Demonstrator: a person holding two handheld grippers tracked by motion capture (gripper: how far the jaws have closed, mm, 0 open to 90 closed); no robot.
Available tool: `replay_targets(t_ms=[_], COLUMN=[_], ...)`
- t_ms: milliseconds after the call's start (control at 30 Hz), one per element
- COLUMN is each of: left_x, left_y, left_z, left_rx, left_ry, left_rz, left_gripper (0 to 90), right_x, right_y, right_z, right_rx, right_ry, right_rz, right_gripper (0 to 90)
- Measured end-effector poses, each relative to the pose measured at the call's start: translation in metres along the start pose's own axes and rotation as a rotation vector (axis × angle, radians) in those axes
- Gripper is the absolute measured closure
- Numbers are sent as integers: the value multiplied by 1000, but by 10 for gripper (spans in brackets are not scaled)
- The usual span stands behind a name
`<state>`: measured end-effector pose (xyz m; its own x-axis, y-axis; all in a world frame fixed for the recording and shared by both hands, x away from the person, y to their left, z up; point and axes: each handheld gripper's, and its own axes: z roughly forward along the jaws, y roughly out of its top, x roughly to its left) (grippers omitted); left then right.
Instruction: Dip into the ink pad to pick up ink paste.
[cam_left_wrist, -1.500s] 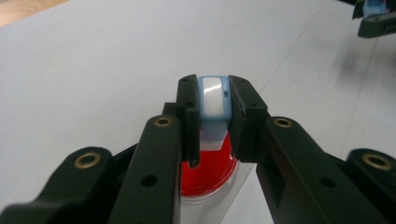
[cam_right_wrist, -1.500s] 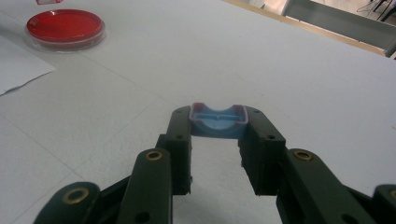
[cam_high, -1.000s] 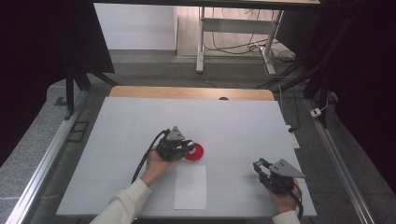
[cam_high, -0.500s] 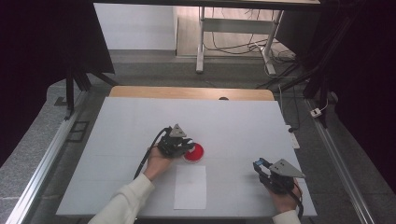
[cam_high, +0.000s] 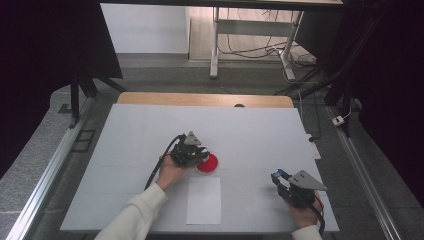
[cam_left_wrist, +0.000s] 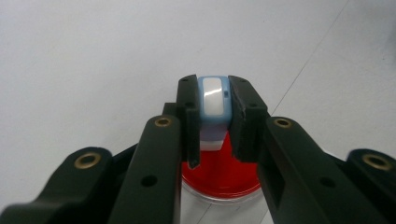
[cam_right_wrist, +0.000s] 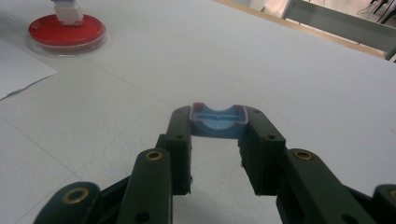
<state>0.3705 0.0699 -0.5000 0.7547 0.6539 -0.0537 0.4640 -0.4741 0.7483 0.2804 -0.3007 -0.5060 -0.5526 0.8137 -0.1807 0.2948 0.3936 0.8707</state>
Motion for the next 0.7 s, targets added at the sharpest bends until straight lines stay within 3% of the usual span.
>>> replay_targets(t_ms=[700], left_x=[-1], left_y=[-1], left_z=[5], left_rx=[16], left_ry=[2], left_rz=[3], left_gripper=[759], right_x=[1], right_y=[0], right_z=[0], right_rx=[5], right_ry=[0], right_rz=[-5], right_gripper=[649])
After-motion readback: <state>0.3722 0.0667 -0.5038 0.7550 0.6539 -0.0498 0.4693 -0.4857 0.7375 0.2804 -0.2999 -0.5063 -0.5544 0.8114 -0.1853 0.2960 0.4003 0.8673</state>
